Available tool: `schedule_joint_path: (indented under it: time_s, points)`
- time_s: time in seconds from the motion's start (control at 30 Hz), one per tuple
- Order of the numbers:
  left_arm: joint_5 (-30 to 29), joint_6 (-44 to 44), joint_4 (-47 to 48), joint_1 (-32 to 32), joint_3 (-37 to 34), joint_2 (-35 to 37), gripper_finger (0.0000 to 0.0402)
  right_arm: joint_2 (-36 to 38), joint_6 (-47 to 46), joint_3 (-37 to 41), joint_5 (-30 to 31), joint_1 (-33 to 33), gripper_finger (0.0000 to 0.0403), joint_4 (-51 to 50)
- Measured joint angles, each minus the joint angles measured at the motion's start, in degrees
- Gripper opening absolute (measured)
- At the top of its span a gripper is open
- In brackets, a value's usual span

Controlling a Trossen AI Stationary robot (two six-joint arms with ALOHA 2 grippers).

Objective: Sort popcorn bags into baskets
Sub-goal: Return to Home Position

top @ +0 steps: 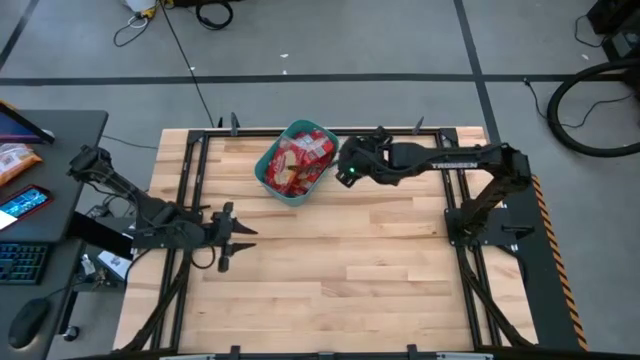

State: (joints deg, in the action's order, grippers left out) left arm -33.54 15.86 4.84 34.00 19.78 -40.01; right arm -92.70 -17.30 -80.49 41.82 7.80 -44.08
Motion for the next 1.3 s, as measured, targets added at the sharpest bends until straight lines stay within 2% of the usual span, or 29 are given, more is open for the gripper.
schedule_joint_path:
  time_s: [0.23,0.37,0.5,0.67,0.9,1.07,1.3]
  points:
    - [-0.8,-1.5,-1.3,-0.7,-3.5,8.7,0.0141,4.0,-4.1,2.0,7.1,-6.7,0.023,-4.8]
    - [-1.0,-3.5,-3.9,-2.6,-5.4,13.1,0.0141,7.9,-7.6,7.8,10.9,-10.0,0.0223,-4.7]
    - [-0.9,-6.6,-8.1,-6.0,-8.3,16.6,0.0141,13.6,-11.2,14.9,10.6,-11.8,0.0211,-3.0]
    - [-0.9,-7.1,-8.7,-12.0,-11.1,20.6,0.0141,23.0,-10.5,25.6,6.7,-13.1,0.0193,6.7]
    - [0.1,-8.7,-9.2,-18.0,-11.3,25.9,0.0141,35.9,-7.3,39.9,2.0,-13.1,0.0173,23.3]
    - [0.1,-9.1,-8.8,-19.6,-11.3,27.8,0.0141,43.7,-7.8,47.9,1.5,-13.9,0.017,30.2]
    - [1.2,-7.6,-11.7,-19.6,-15.8,27.9,0.0141,52.3,-6.0,56.4,1.2,-15.9,0.0169,38.8]
